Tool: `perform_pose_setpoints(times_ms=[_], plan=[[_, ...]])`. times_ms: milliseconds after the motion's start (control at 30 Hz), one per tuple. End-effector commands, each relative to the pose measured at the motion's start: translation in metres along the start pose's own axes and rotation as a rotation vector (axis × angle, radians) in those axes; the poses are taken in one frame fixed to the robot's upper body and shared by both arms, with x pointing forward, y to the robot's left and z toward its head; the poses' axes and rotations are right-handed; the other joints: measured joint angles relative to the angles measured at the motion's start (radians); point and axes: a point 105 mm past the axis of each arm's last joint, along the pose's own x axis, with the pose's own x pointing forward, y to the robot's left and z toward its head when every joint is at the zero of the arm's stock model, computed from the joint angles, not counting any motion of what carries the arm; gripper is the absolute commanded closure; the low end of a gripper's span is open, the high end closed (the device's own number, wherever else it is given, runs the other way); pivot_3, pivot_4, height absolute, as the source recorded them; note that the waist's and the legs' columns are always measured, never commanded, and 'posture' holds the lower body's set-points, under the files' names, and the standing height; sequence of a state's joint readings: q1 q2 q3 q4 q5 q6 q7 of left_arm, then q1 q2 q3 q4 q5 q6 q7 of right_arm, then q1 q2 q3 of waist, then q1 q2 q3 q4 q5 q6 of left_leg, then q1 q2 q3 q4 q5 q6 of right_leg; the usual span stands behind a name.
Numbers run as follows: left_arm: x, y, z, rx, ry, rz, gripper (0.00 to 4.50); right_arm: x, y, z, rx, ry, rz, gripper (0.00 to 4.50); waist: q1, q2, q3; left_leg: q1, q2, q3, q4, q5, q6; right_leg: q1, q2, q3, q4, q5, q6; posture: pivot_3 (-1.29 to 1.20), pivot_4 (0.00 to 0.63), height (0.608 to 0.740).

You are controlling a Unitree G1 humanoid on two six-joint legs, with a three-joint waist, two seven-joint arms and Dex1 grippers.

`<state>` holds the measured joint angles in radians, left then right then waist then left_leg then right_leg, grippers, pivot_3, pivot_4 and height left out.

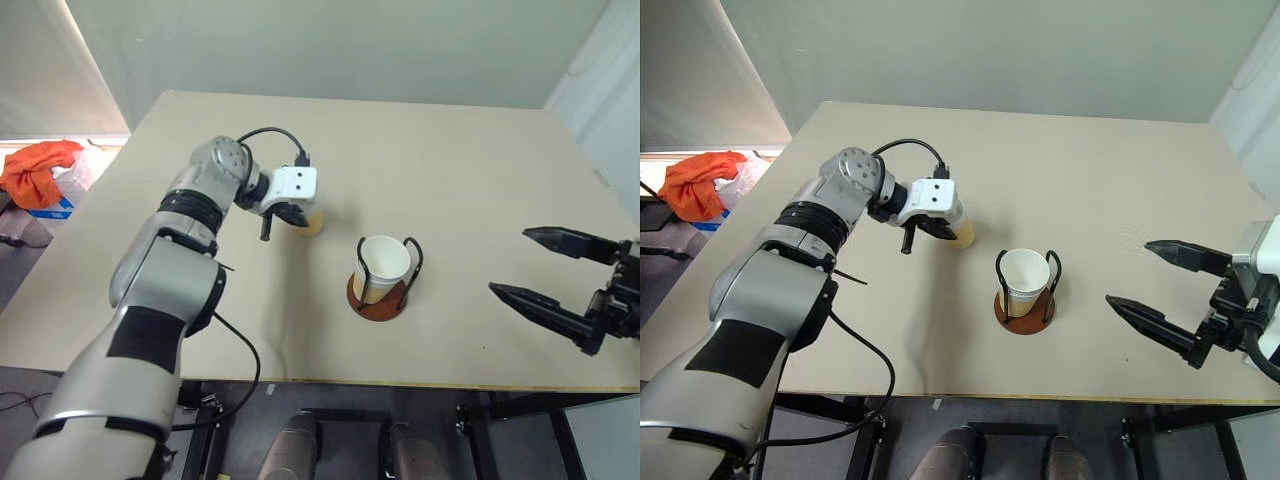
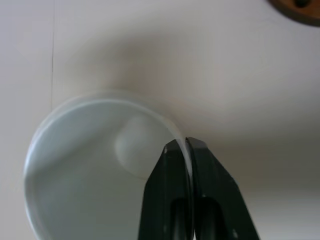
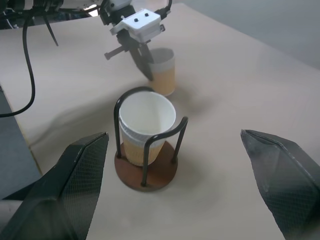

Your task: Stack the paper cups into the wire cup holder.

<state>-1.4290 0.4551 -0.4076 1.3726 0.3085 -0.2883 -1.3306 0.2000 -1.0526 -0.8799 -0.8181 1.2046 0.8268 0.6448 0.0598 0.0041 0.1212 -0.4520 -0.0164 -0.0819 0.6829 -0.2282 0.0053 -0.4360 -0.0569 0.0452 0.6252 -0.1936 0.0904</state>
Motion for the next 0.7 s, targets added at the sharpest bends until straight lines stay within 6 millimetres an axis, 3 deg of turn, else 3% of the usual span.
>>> perform_pose_setpoints(times_ms=[33, 167, 267, 367, 533, 700], plan=[[-0.028, 0.008, 0.024, 0.067, -0.079, -0.024, 4.47, -0.001, -0.005, 0.004, -0.034, -0.013, -0.012, 0.0, 0.0, 0.0, 0.0, 0.0, 0.0, 0.0, 0.0, 0.0, 0.001, 0.0, 0.0, 0.002, 0.0, 0.0, 0.001, 0.0, 0.15, 0.74], [-0.068, 0.018, 0.084, 0.249, -0.259, -0.028, 4.47, -0.005, -0.009, 0.006, -0.051, -0.019, -0.008, 0.0, 0.002, -0.002, 0.001, -0.003, -0.001, 0.003, 0.001, -0.001, 0.003, -0.003, -0.001, 0.005, -0.001, 0.001, 0.003, 0.0, 0.15, 0.74], [-0.078, 0.017, 0.118, 0.383, -0.345, -0.012, 4.47, -0.008, -0.014, 0.005, -0.059, -0.011, -0.017, 0.0, 0.001, -0.001, 0.0, -0.002, -0.002, 0.004, 0.0, -0.003, 0.006, -0.002, -0.002, 0.008, -0.004, 0.002, 0.004, 0.0, 0.15, 0.74], [-0.086, 0.003, 0.142, 0.492, -0.421, -0.068, 4.47, -0.009, -0.014, 0.004, -0.061, -0.007, -0.022, 0.0, -0.003, 0.0, -0.001, -0.001, -0.002, 0.008, 0.0, -0.006, 0.007, -0.001, -0.003, 0.011, -0.007, 0.003, 0.007, 0.0, 0.15, 0.74], [-0.077, -0.029, 0.145, 0.621, -0.398, -0.241, 4.47, -0.013, -0.007, 0.0, -0.049, -0.008, -0.016, 0.0, -0.008, 0.002, -0.001, 0.0, 0.002, 0.01, 0.002, -0.01, 0.005, -0.002, -0.003, 0.013, -0.006, 0.004, 0.008, 0.0, 0.15, 0.74], [-0.071, -0.043, 0.148, 0.672, -0.415, -0.329, 4.47, -0.018, 0.0, -0.005, -0.026, 0.004, -0.013, 0.0, -0.005, 0.002, -0.001, 0.0, 0.004, 0.011, 0.005, -0.013, 0.007, -0.002, -0.002, 0.012, -0.006, 0.004, 0.008, 0.0, 0.15, 0.74]])
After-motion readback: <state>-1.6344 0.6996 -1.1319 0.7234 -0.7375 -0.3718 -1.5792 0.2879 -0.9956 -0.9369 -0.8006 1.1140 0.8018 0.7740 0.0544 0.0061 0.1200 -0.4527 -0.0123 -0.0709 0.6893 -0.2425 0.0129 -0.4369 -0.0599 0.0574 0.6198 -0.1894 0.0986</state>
